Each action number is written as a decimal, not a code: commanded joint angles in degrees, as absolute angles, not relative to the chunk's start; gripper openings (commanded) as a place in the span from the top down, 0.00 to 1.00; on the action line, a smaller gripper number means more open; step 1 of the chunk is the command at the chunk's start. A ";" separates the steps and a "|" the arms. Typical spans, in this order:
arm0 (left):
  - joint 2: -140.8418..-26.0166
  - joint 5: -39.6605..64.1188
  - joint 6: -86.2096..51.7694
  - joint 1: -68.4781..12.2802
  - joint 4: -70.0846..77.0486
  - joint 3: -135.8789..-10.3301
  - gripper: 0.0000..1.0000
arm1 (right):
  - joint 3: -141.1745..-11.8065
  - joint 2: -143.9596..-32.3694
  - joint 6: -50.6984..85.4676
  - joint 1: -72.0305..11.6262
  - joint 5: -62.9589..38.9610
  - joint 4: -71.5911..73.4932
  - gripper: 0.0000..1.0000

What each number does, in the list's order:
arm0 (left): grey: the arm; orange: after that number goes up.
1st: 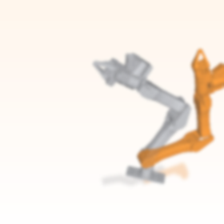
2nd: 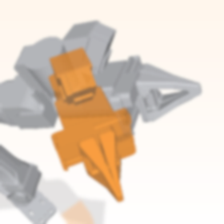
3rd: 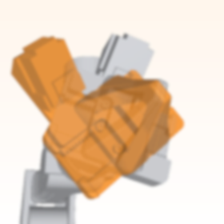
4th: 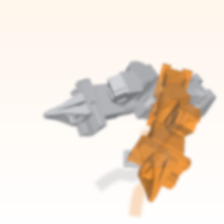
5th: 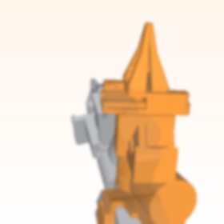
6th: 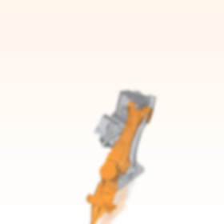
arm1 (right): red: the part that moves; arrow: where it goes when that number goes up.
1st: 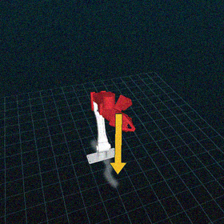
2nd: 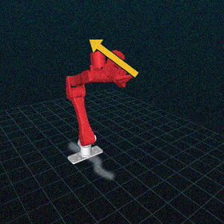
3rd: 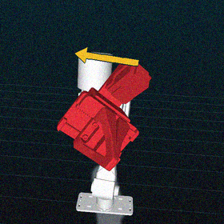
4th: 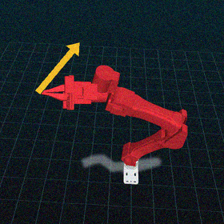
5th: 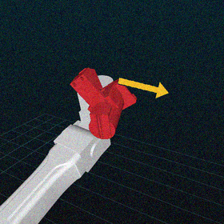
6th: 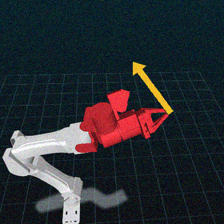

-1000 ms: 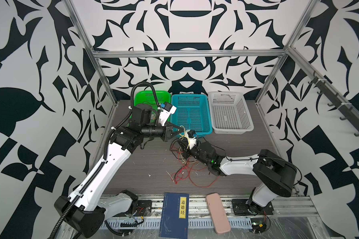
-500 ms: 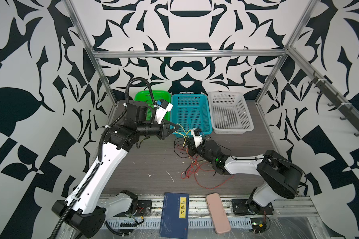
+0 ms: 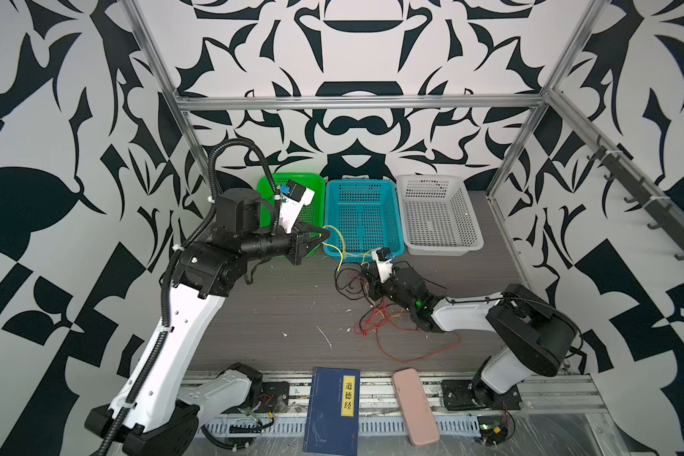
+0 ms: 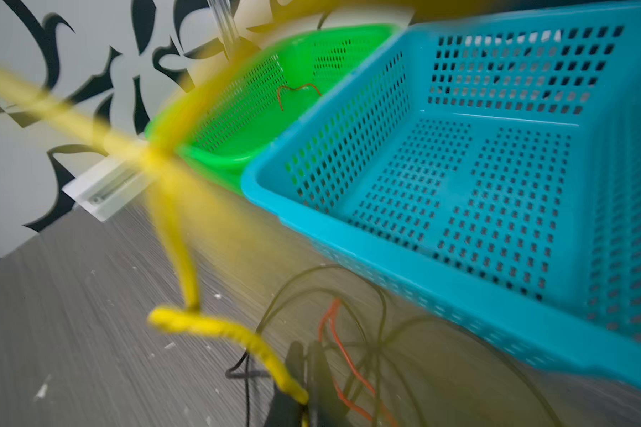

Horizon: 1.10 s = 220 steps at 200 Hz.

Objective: Untangle and sort cables by color
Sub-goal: Untie the cable.

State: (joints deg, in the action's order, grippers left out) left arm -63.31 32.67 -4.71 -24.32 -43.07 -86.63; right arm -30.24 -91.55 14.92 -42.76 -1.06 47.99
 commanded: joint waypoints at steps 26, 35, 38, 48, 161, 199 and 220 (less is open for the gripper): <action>-63.20 37.06 -6.53 -23.99 -37.22 -80.39 1.00 | -32.03 -83.72 13.77 -42.63 -6.16 41.32 1.00; -63.02 36.60 -6.51 -23.99 -36.89 -79.95 1.00 | -33.24 -82.33 12.94 -42.63 -5.44 37.81 1.00; -62.96 36.45 -6.44 -23.99 -36.83 -79.93 1.00 | -33.64 -81.97 12.59 -42.63 -5.23 36.70 1.00; -62.78 35.92 -6.08 -23.99 -37.13 -80.38 1.00 | -34.71 -81.00 11.55 -42.63 -4.48 33.39 1.00; -63.50 21.10 -1.34 -23.99 -45.62 -95.83 1.00 | -39.21 -87.40 11.62 -42.54 -6.86 24.93 1.00; -63.54 9.04 -0.66 -23.99 -43.18 -96.76 1.00 | -43.10 -90.84 7.93 -42.54 -15.56 20.81 1.00; -64.46 4.39 -0.42 -23.99 -40.08 -96.61 1.00 | -44.56 -91.98 6.13 -42.54 -19.59 19.10 1.00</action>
